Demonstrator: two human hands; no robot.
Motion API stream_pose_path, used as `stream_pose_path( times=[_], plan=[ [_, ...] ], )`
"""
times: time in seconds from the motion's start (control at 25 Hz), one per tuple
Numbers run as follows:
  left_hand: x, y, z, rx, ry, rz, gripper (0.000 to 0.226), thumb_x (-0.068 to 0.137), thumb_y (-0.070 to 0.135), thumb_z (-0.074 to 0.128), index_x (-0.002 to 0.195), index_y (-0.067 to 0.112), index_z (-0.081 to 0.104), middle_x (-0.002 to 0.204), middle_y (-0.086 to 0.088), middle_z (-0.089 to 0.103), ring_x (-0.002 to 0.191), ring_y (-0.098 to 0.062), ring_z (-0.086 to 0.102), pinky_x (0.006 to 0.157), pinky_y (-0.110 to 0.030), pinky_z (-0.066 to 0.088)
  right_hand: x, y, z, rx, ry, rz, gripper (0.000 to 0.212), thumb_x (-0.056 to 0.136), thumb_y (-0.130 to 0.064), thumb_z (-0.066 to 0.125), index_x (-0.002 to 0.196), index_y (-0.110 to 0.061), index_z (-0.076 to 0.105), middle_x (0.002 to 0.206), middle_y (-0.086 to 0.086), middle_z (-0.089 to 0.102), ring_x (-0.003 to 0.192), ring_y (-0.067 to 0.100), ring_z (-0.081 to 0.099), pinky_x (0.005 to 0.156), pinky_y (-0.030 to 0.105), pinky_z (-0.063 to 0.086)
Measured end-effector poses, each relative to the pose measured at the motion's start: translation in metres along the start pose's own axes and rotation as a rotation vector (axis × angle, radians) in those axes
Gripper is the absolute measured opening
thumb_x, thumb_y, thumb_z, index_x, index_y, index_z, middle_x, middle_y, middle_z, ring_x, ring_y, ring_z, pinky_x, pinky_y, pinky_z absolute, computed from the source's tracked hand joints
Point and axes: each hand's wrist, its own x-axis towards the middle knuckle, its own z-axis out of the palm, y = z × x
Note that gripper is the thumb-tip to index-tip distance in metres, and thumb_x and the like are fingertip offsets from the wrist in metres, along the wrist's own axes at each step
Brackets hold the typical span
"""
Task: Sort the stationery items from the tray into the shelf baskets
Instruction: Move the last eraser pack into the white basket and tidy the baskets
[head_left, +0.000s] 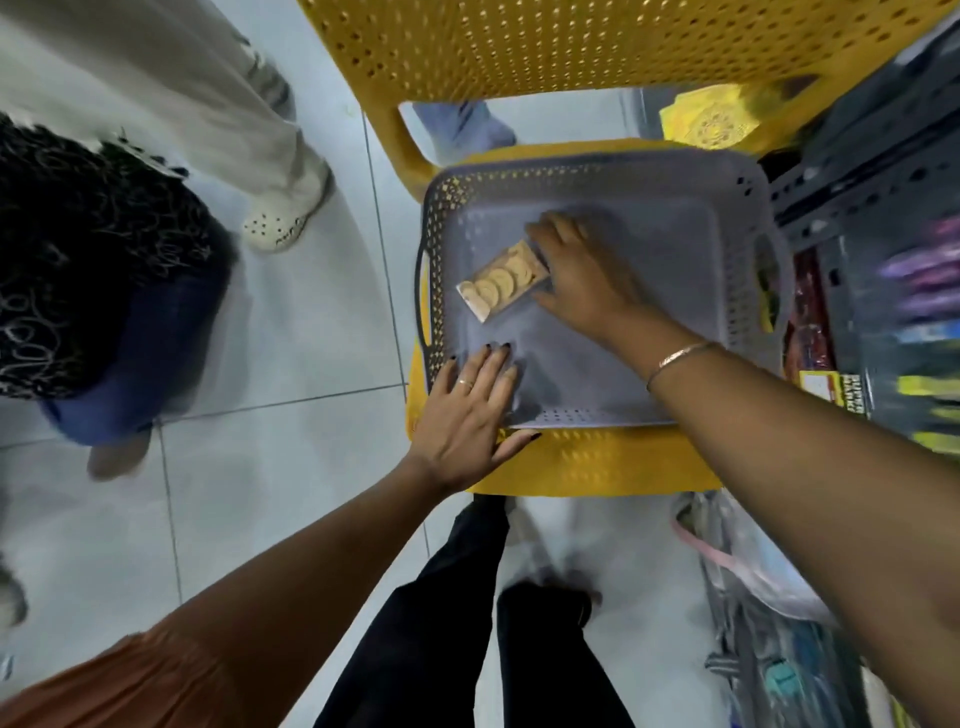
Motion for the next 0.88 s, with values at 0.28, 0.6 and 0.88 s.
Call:
stream_pose_path(
  times=[0.28,0.6,0.88],
  plan=[
    [-0.001,0.000,0.006,0.002,0.037,-0.007,0.073,0.088,0.059,0.028,0.132,0.004,0.046,0.138,-0.017,0.047,0.127,-0.032,0.042,0.100,-0.049,0.034,0.031,-0.005,0.010,-0.227,-0.166,-0.213,0.068,0.079,-0.009,0.061,0.140,-0.010,0.031,0.142,0.015,0.038,0.129,0.034,0.035,0.102,0.043,0.038],
    [0.000,0.001,0.004,0.012,0.018,-0.002,0.075,0.090,0.060,0.021,0.132,0.003,0.047,0.138,-0.018,0.046,0.128,-0.033,0.041,0.101,-0.052,0.033,0.003,0.009,-0.012,-0.100,-0.057,-0.056,0.039,0.076,-0.011,0.066,0.110,0.002,0.050,0.122,0.021,0.046,0.115,0.037,0.042,0.087,0.046,0.047],
    [-0.001,0.013,-0.041,0.020,-0.007,0.000,0.088,0.089,0.070,0.011,0.132,0.002,0.047,0.140,-0.019,0.044,0.128,-0.036,0.041,0.101,-0.050,0.020,-0.057,0.017,-0.132,-0.046,0.153,0.033,0.044,0.075,-0.025,0.069,0.106,0.001,0.051,0.117,0.022,0.049,0.114,0.035,0.044,0.086,0.043,0.042]
  ],
)
